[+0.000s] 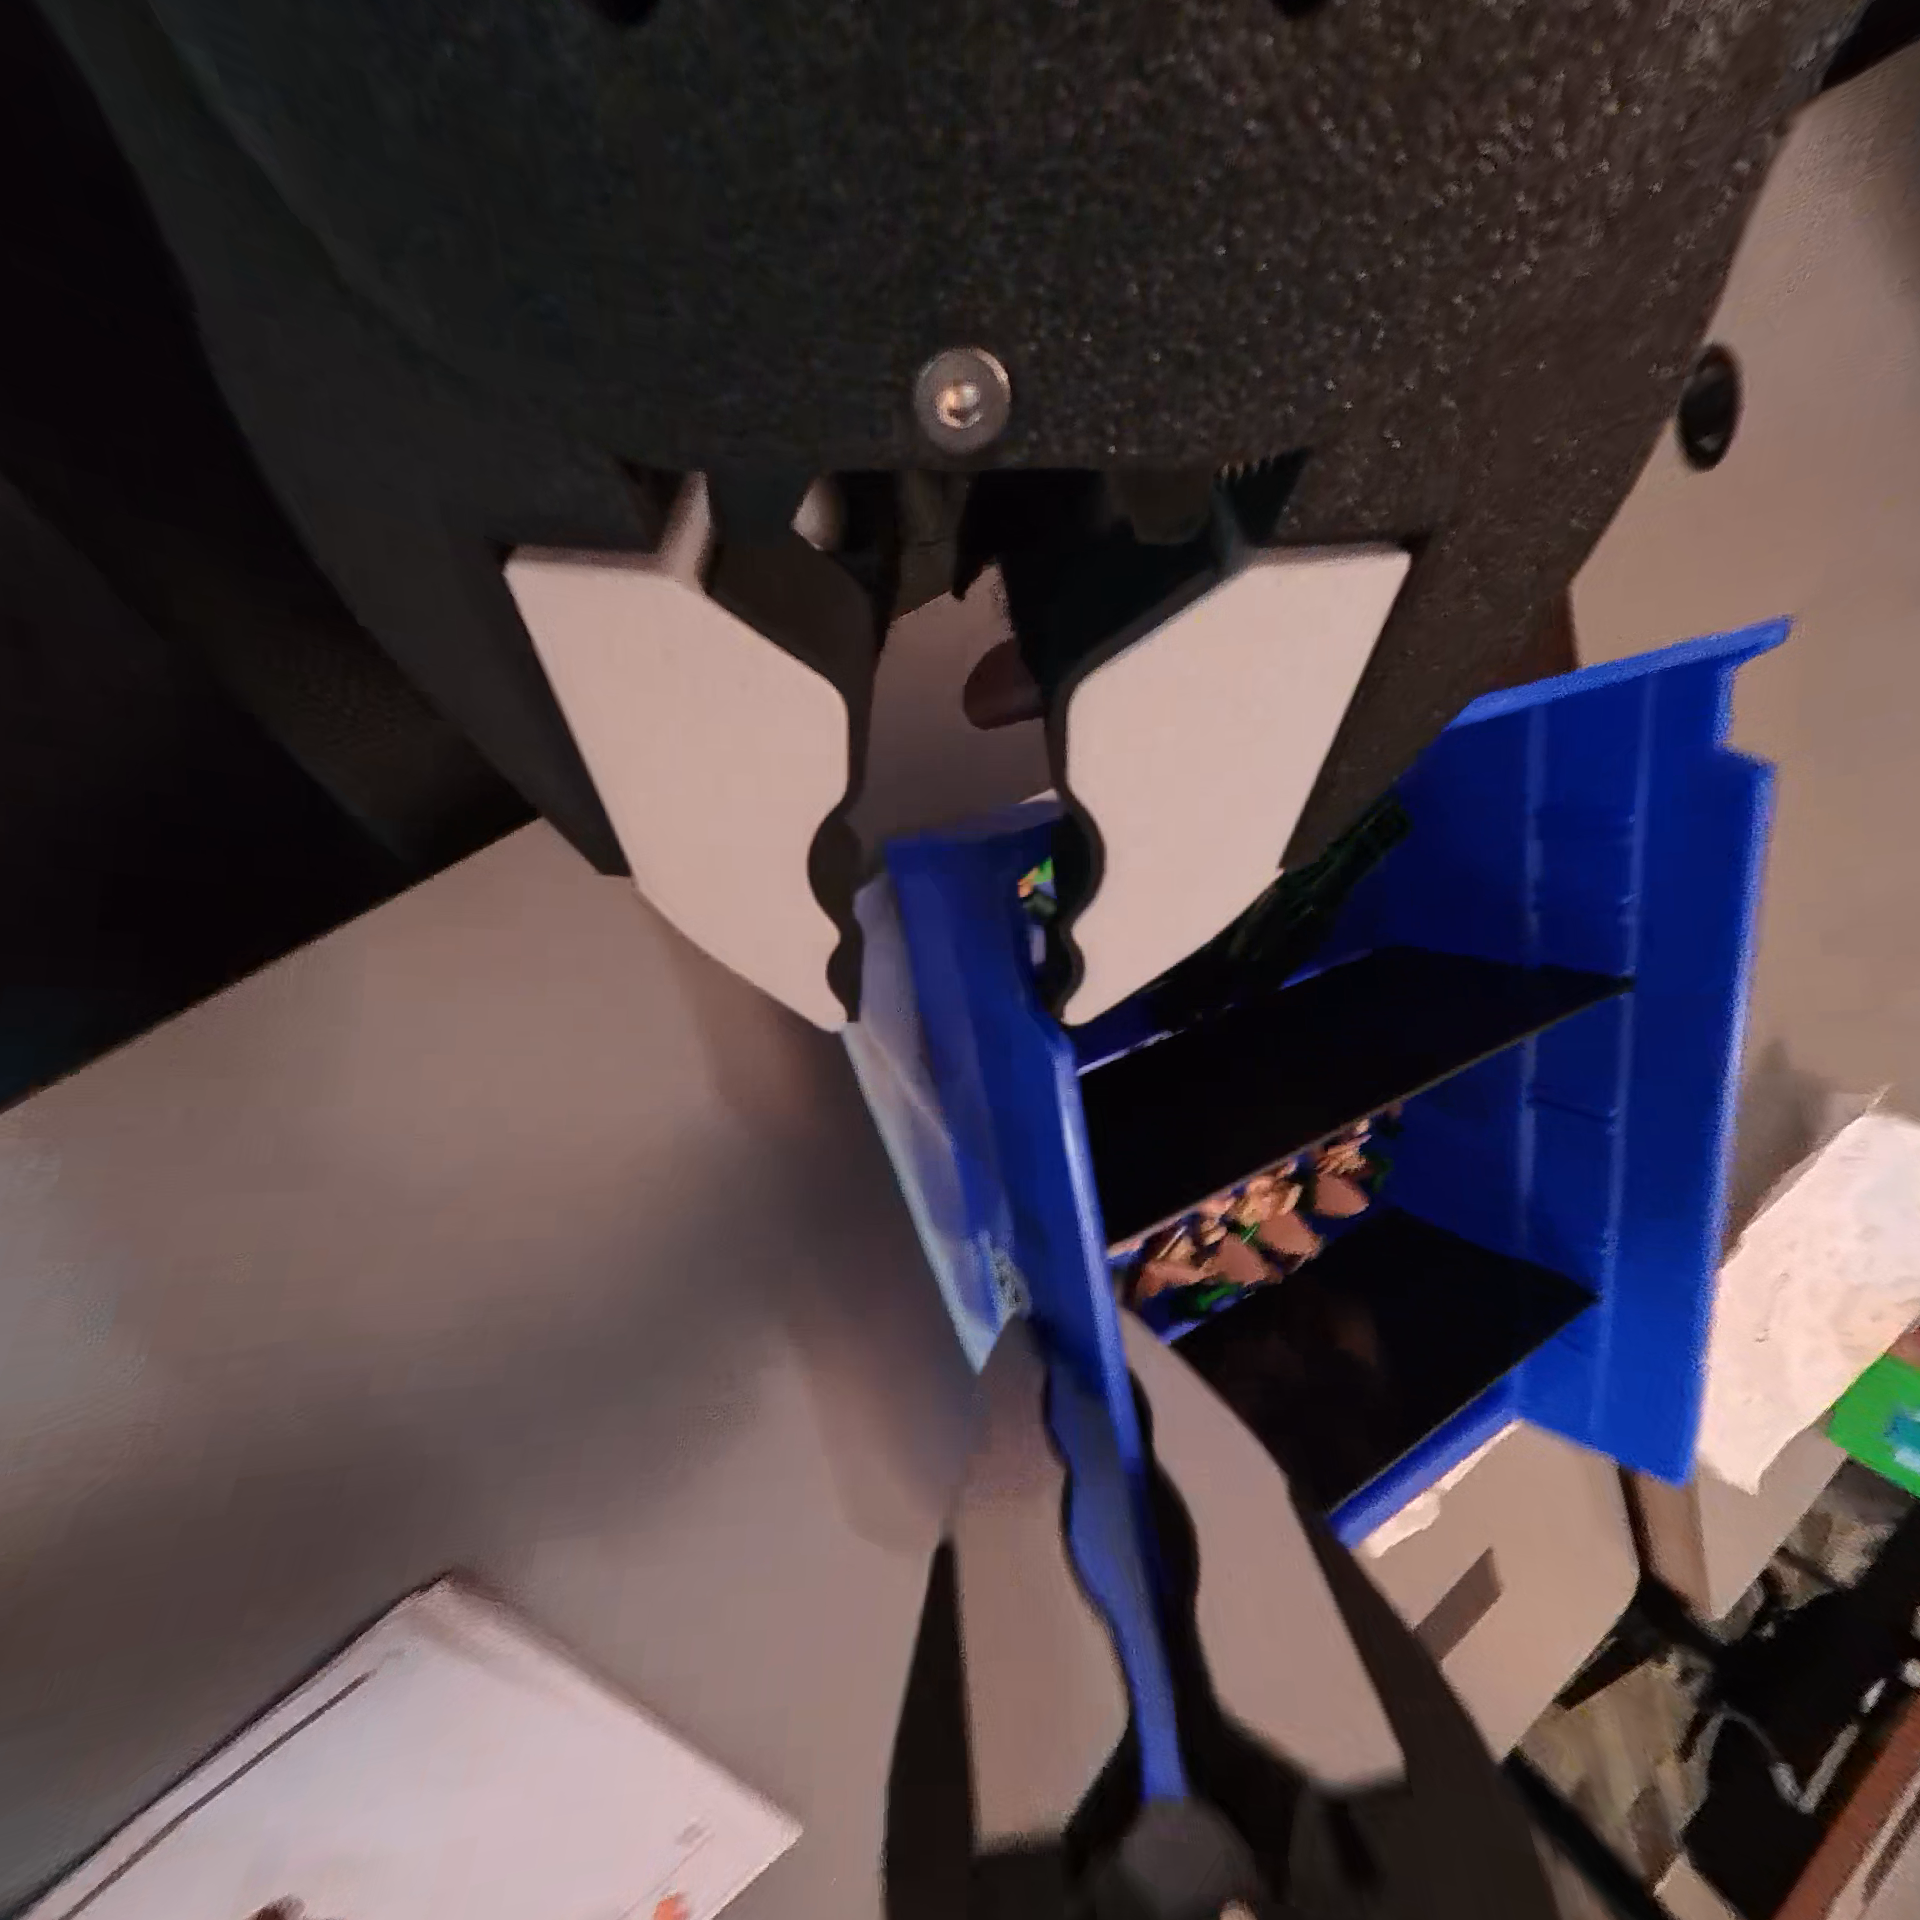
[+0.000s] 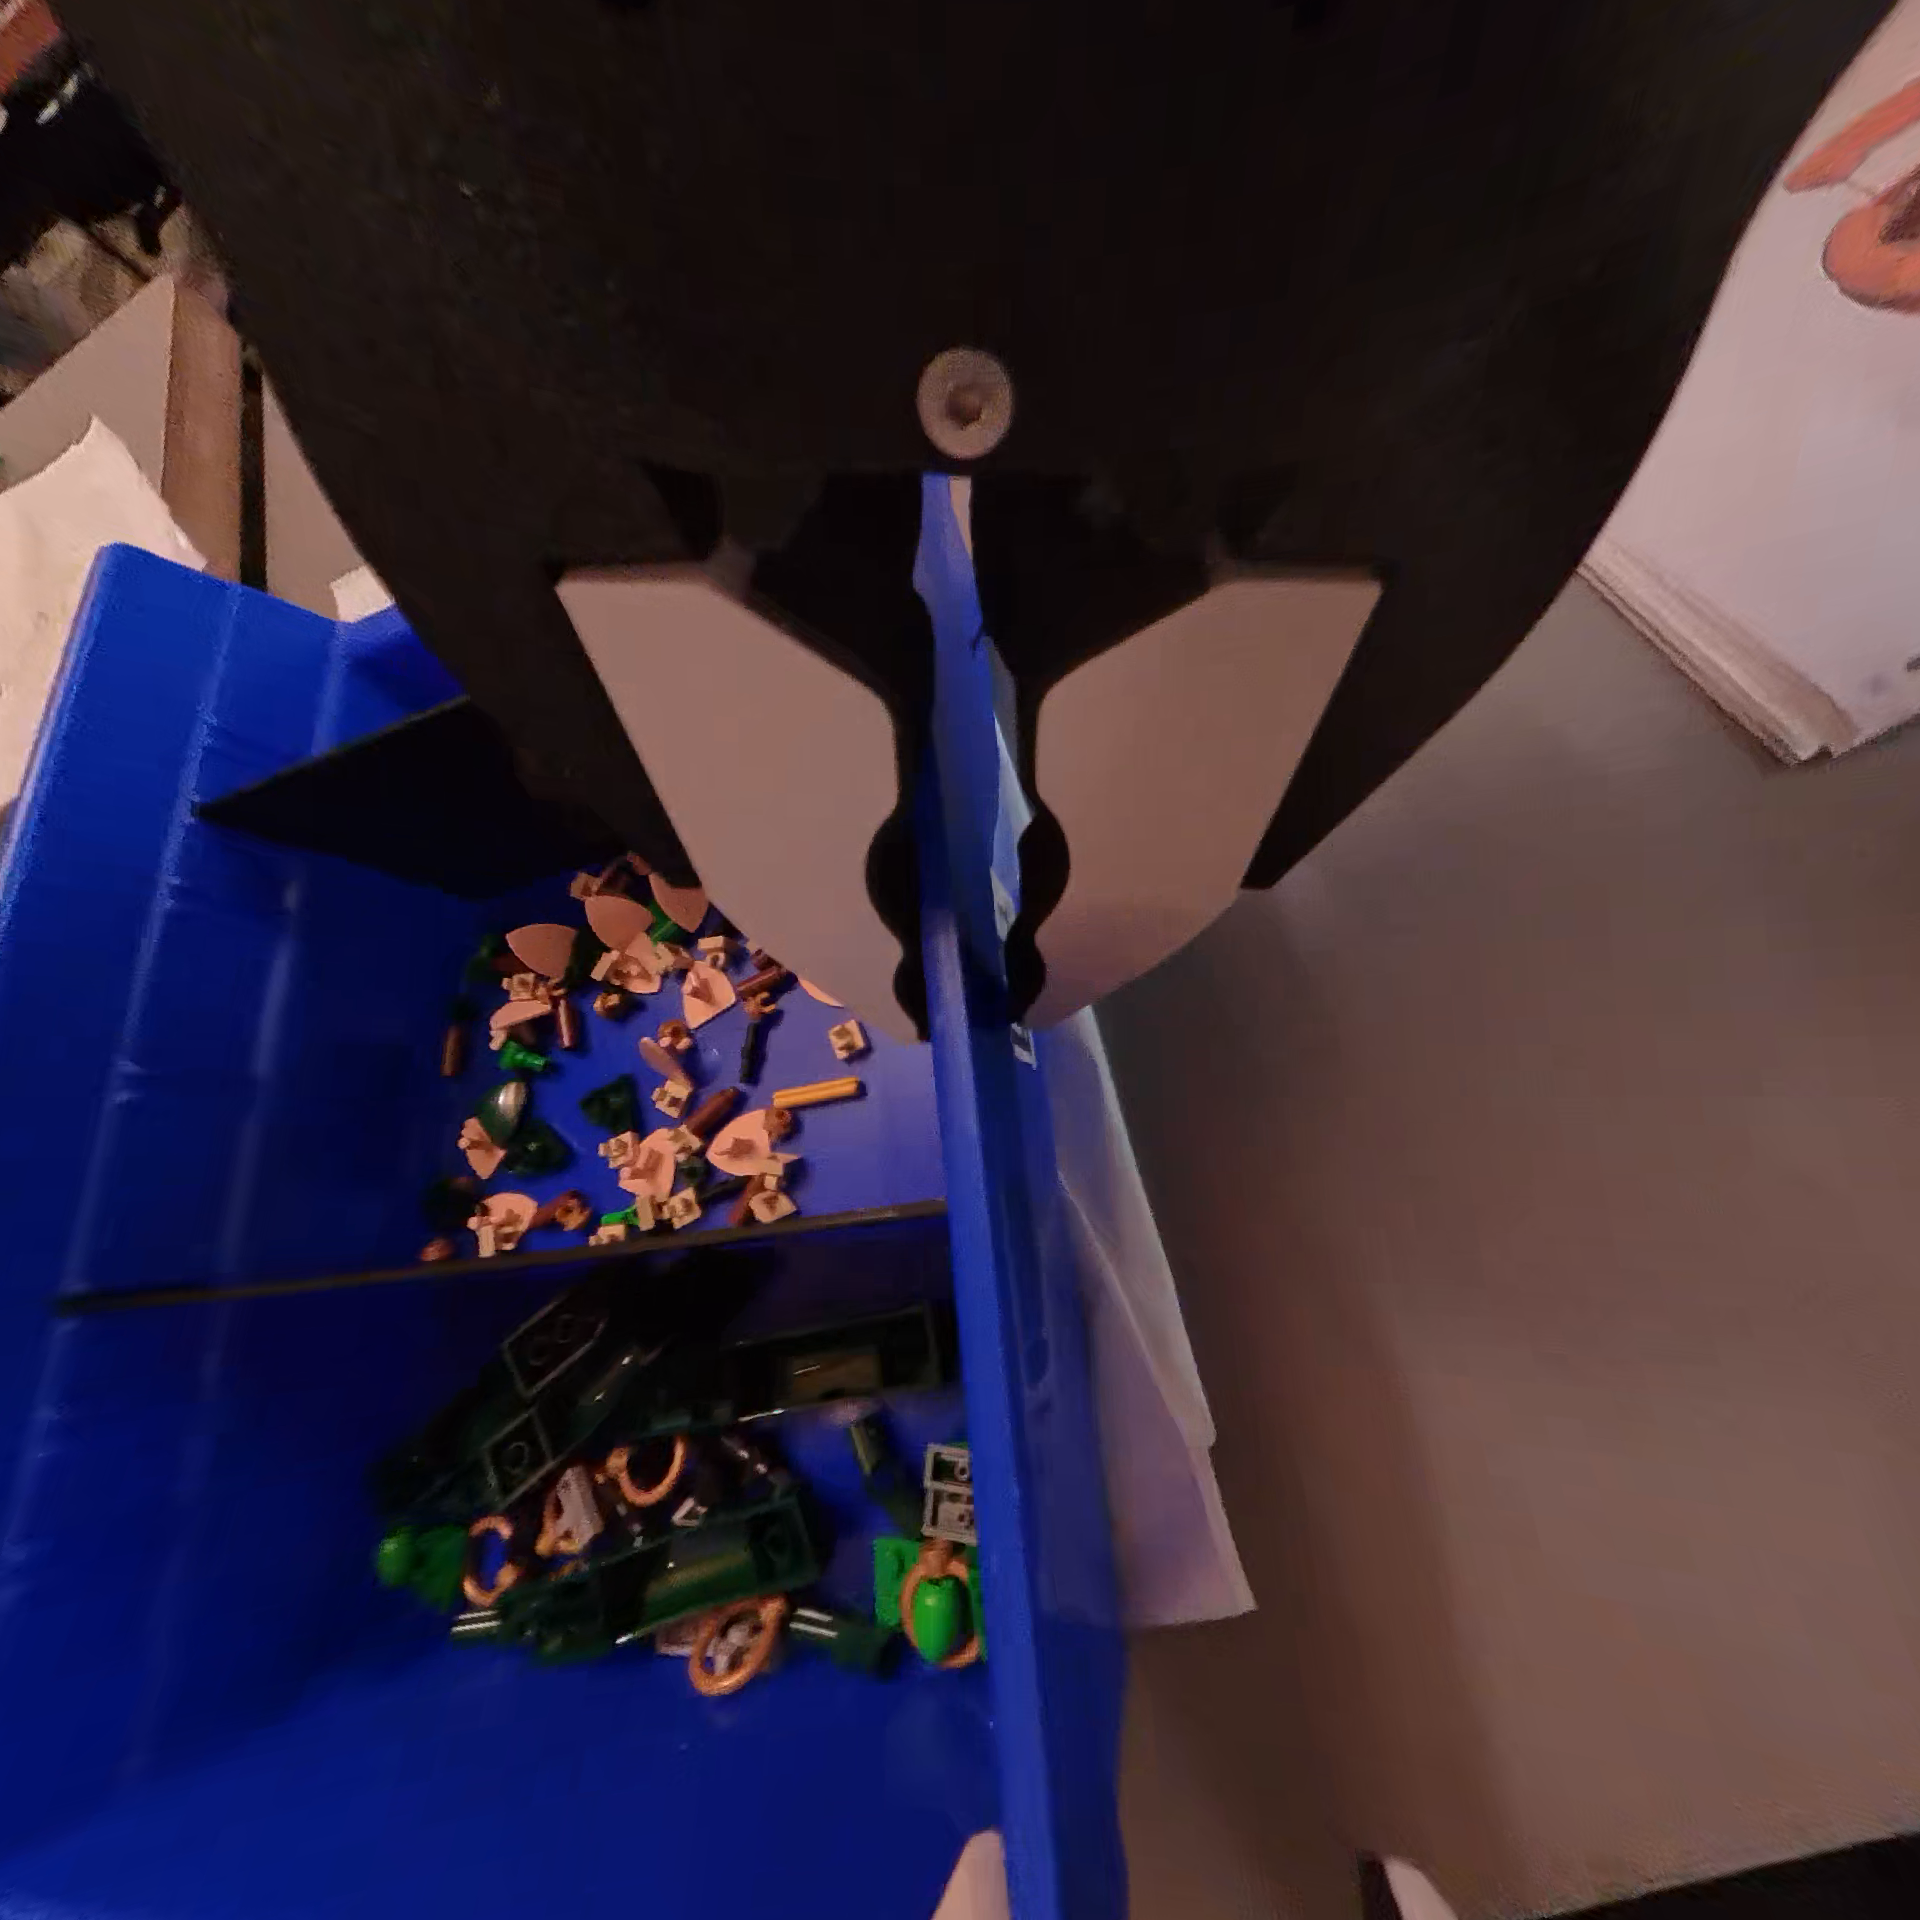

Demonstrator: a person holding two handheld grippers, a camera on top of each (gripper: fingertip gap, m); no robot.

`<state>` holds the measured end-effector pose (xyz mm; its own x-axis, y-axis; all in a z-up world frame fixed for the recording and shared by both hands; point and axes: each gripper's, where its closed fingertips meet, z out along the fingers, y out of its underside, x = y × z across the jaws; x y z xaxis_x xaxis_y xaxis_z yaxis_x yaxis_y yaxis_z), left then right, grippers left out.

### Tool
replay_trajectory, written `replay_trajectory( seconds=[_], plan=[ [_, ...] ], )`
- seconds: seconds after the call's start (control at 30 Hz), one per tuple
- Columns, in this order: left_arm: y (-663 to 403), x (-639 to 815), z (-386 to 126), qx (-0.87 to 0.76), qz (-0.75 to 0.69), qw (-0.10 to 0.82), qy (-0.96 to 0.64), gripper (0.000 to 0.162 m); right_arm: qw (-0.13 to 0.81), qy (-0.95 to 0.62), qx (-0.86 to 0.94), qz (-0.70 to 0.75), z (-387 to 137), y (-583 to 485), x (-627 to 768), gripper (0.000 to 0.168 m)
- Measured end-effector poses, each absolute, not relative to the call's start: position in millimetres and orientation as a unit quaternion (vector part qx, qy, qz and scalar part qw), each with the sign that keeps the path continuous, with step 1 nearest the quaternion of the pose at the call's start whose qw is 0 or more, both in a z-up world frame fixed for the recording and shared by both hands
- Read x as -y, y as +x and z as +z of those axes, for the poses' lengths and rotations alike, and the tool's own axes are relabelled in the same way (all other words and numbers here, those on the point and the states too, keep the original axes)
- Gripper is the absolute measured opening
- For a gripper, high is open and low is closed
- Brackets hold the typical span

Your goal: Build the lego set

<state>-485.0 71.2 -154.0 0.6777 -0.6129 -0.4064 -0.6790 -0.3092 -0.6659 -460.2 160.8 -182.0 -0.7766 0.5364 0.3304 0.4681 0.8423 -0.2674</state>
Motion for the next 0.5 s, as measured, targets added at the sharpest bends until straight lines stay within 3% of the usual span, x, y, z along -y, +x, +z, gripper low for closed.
replay_trajectory(
  seconds=[0.13, 0.27, 0.33, 0.5],
  plan=[
    [-470.2, -65.1, -129.3, -0.404, 0.002, 0.5, -0.766, 0.035, 0.156, -0.221, 0.958, 0.101, -182.3, -429.9, -151.4, 0.007],
    [-545.8, -85.7, -62.9, -0.209, 0.011, 0.636, -0.742, 0.034, 0.141, -0.173, 0.969, 0.102, -183.2, -390.6, -135.9, 0.006],
    [-565.8, -92.3, -61.4, -0.173, -0.048, 0.624, -0.76, 0.035, 0.134, -0.151, 0.974, 0.1, -183.7, -369.9, -126.6, 0.005],
    [-574.6, -132.7, -122.0, -0.195, -0.091, 0.479, -0.851, 0.043, 0.144, -0.134, 0.978, 0.075, -183.1, -333.8, -116.3, 0.008]
  ],
)
